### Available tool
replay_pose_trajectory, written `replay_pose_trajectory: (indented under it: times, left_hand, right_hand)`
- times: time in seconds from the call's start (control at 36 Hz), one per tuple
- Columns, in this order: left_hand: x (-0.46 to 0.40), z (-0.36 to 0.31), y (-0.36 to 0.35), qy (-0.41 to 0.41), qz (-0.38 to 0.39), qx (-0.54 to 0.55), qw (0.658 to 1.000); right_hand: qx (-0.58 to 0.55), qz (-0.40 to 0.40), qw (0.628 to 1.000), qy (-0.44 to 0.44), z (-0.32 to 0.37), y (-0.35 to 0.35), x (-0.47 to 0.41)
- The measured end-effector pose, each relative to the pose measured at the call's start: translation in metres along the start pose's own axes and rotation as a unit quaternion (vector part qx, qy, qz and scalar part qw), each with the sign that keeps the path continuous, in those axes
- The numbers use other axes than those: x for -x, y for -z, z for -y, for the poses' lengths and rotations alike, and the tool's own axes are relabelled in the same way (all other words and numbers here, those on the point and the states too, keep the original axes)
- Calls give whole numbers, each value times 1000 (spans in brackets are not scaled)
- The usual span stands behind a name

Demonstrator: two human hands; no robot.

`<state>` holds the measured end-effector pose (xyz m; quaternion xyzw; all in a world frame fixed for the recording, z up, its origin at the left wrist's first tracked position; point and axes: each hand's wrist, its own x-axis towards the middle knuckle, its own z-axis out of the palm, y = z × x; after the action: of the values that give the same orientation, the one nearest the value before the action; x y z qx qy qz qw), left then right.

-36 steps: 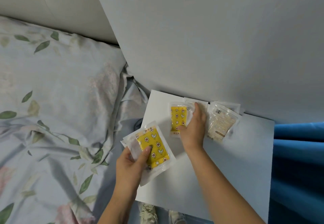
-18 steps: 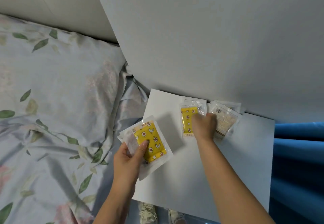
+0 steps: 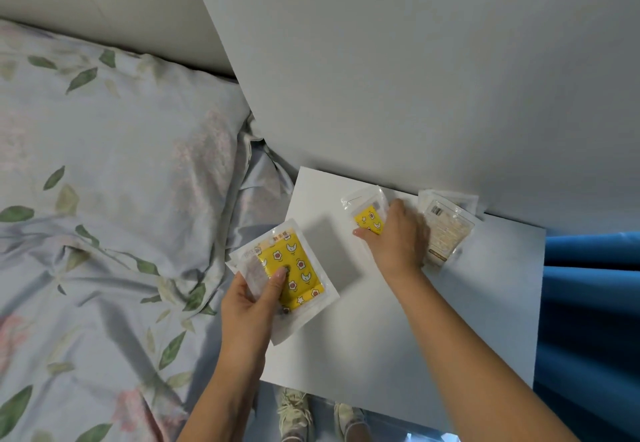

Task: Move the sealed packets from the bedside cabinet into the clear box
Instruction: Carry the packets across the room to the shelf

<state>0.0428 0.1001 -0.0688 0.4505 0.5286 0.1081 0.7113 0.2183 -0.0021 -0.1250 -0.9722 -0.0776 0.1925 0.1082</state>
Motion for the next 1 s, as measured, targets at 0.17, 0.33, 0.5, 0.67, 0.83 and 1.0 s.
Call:
replay_pose_trajectory:
  times: [0.17, 0.33, 0.5, 0.67, 0.83, 1.0]
  left_hand:
    - [7, -6, 11, -9, -6, 18, 1000]
    - [45, -33, 25, -43, -23, 10, 999]
    - [121, -83, 52, -96, -39, 43, 994]
    - [201, -108, 95, -139, -91, 96, 981]
    - [286, -110, 155, -169, -154, 115, 967]
    - [382, -85, 220, -196, -242, 145, 939]
  right_hand:
    - [-260, 51, 964, 28, -2, 9, 22]
    - [-529, 166, 831, -41, 7, 61, 78]
    - [-561, 232, 795, 22, 36, 145, 152]
    - [-541, 270, 791, 92, 74, 204, 223]
    - [-486, 301, 806, 154, 95, 226, 299]
    - [-406, 390, 794, 229, 110, 233, 395]
